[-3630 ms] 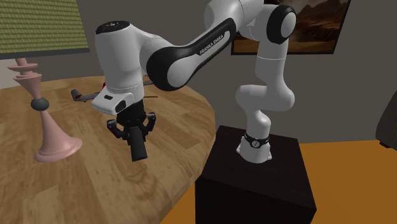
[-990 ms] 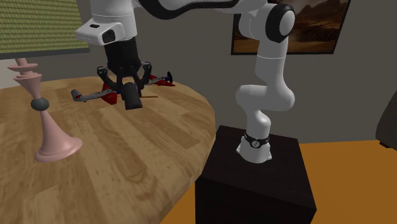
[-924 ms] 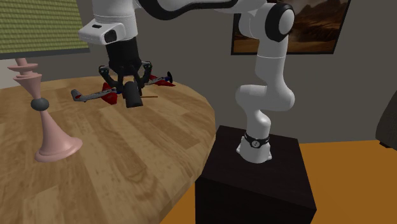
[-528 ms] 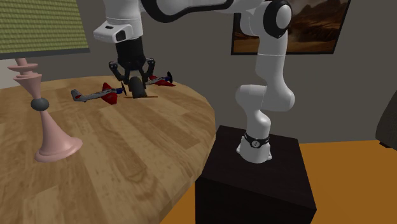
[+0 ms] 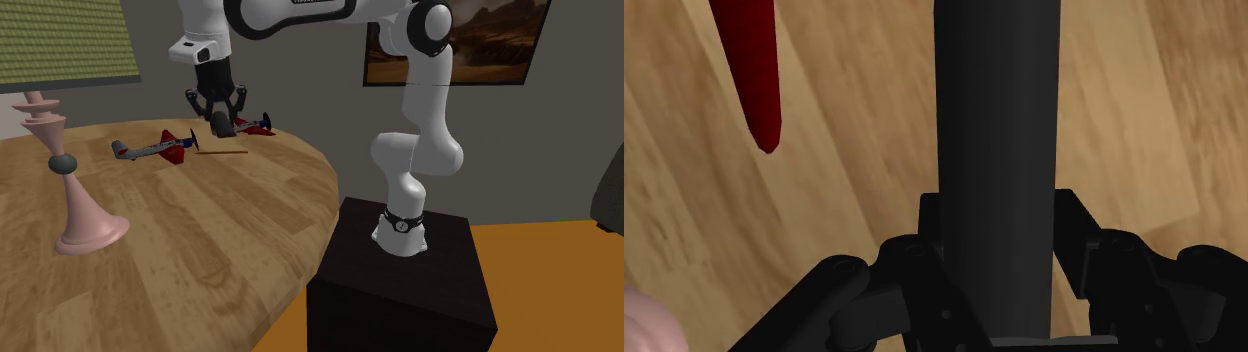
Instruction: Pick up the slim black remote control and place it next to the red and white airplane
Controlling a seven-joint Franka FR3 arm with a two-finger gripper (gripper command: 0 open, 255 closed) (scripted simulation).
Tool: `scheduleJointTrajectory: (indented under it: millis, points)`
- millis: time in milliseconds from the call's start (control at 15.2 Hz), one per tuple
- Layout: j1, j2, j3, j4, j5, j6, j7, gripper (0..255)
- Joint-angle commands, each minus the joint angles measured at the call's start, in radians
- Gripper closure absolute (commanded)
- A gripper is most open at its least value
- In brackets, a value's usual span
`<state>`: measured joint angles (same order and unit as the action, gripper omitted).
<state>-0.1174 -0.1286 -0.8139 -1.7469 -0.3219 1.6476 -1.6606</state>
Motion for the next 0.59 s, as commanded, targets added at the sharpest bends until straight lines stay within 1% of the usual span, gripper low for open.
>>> scheduleJointTrajectory:
  millis: [0, 132, 528]
  points:
    - [-0.021, -0.01, -0.028, -0.005, -0.011, 0.012, -0.047, 255]
    - [-0.038, -0.016, -0.052, -0.008, -0.017, 0.022, -0.087, 255]
    - [-0.042, -0.027, -0.055, -0.095, -0.03, 0.099, -0.063, 255]
